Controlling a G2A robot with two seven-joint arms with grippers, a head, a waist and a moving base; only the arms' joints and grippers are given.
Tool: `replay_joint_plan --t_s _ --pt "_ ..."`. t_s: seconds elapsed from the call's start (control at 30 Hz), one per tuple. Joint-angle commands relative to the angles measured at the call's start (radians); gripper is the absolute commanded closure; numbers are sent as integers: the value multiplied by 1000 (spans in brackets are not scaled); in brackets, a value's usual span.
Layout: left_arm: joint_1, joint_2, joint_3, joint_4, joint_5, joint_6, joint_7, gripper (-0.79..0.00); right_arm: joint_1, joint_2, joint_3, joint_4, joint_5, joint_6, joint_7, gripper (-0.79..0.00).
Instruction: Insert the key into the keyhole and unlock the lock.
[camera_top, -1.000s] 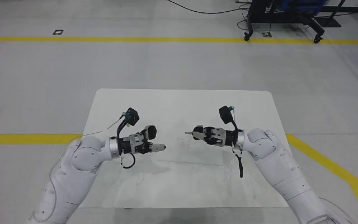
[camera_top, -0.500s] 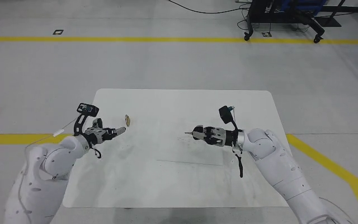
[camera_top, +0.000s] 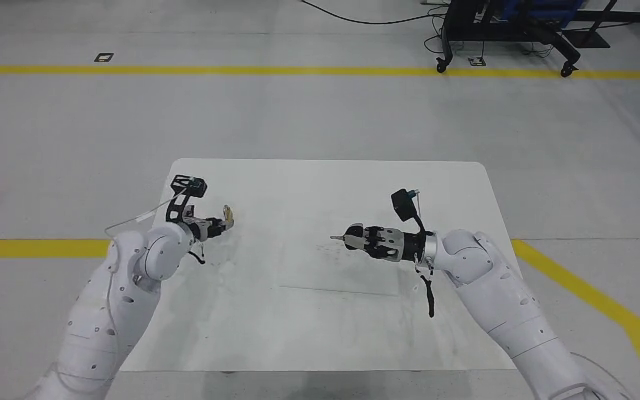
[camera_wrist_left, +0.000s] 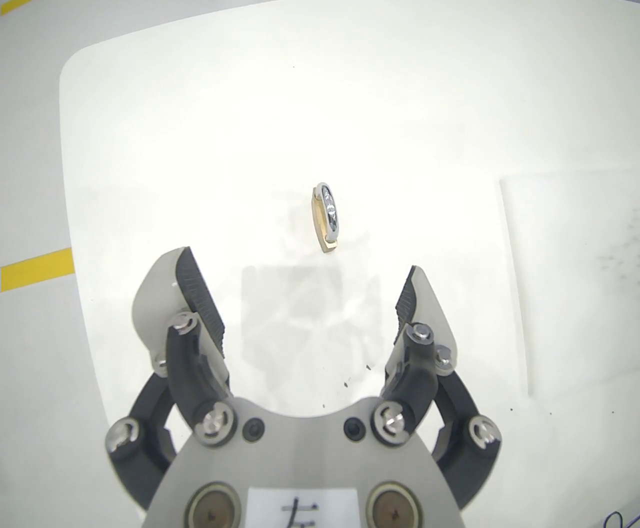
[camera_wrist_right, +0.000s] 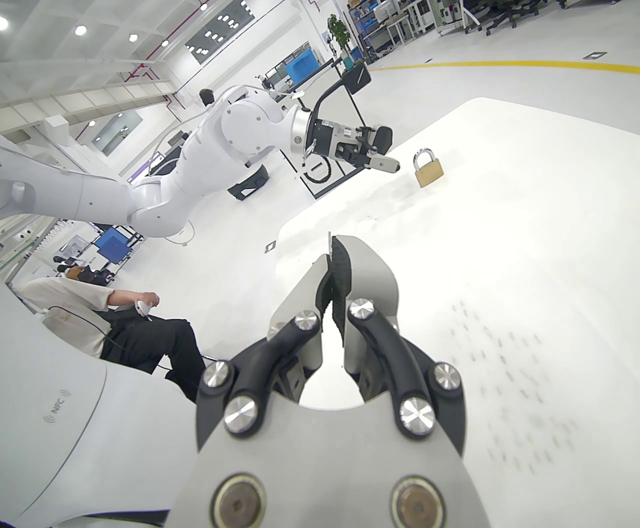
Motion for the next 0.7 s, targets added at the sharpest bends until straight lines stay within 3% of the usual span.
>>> replay_joint_plan --t_s 0.0,0.2,0.37,0.67 --pt "-10 -4 17 10 -3 -4 -3 -693 0 0 0 0 0 0 0 0" --pt "-56 -21 77 54 26 20 0 -576 0 0 0 0 0 0 0 0" --pt "-109 -38 119 104 35 44 1 -425 0 0 0 0 0 0 0 0" --pt "-148 -56 161 133 73 80 -2 -308 0 0 0 0 0 0 0 0"
